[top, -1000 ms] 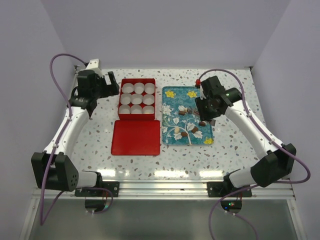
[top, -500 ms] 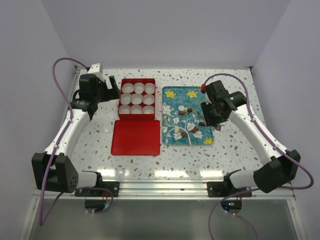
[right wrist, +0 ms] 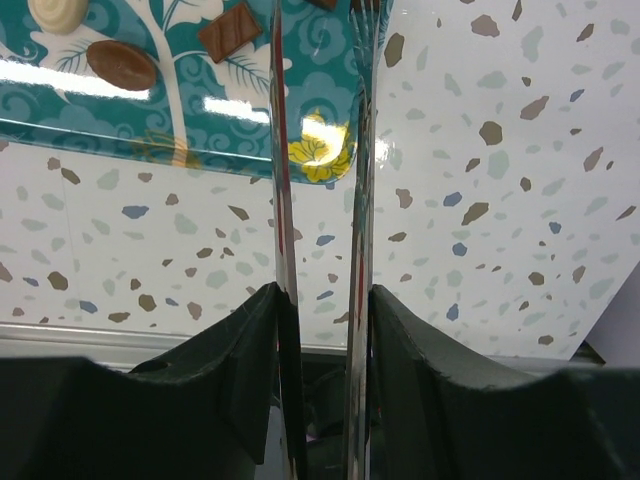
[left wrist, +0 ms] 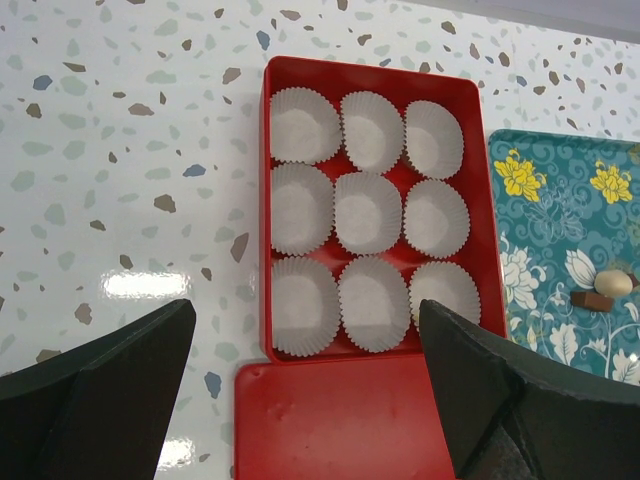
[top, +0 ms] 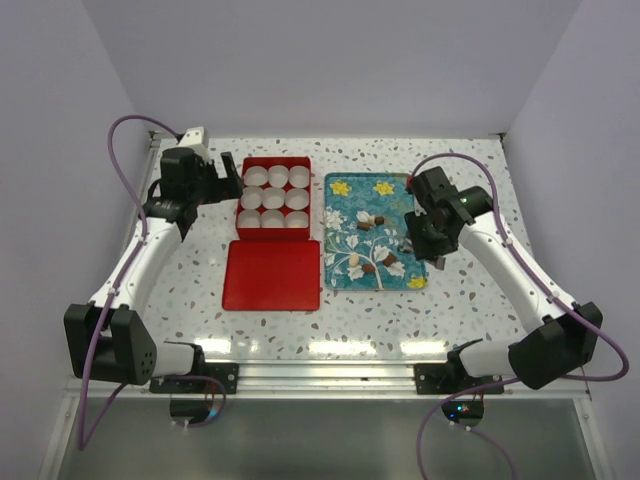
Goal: Pack the chocolate
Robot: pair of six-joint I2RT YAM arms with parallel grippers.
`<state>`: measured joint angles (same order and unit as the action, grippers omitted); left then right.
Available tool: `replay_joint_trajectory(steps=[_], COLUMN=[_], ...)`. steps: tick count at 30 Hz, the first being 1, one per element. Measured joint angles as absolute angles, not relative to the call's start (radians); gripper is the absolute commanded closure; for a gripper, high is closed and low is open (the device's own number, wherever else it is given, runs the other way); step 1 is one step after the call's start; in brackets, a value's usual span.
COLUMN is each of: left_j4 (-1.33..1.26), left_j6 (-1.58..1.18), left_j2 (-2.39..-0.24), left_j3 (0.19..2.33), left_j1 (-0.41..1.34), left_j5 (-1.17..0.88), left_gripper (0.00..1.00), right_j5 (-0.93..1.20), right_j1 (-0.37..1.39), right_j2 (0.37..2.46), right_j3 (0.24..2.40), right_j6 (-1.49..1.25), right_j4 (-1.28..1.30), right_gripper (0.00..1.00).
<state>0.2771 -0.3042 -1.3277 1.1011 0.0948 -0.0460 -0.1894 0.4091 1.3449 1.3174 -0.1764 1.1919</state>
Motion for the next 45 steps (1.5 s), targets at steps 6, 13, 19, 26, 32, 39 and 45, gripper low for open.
replay_joint_trajectory(steps=[6,13,19,26,32,39,45], left_j4=[0.276,0.27,0.27,0.27,0.27,0.27,0.268], left_j6=[-0.304,-0.304,-0.304,-0.304,-0.304,-0.304,-0.304], left_j2=[-1.332,-1.334,-1.334,-1.335,-1.335,-1.335,-1.335], left_j3=[1.101,1.101,1.101,1.101,1.101,1.101,1.101], left_j1=[0.095,0.095,0.095,0.095,0.095,0.095,0.095], left_j5=[-0.048,-0.048,-0.048,-0.048,-0.048,-0.049,-0.049], left_gripper=[0.0,0.0,0.0,0.0,0.0,0.0,0.0], right_j5=[-0.191,-0.188,-0.168,-0.164,-0.162,-0.162,-0.161], right_j1=[0.409,0.409,0.409,0.409,0.409,0.409,0.409], right_j2=[1.339,1.339,1.341,1.341,1.345,1.369,1.377], right_j3=[1.303,1.296,1.295,1.267,1.253,1.253,1.252], right_j6=[-0.195,-0.202,-0.205,-0.21,-0.21,-0.209,-0.205], right_j4=[1.196,1.186,1.171,1.163,1.16,1.141,1.123], right_gripper=[0.57,0.57,0.57,0.57,0.58,0.6,0.61])
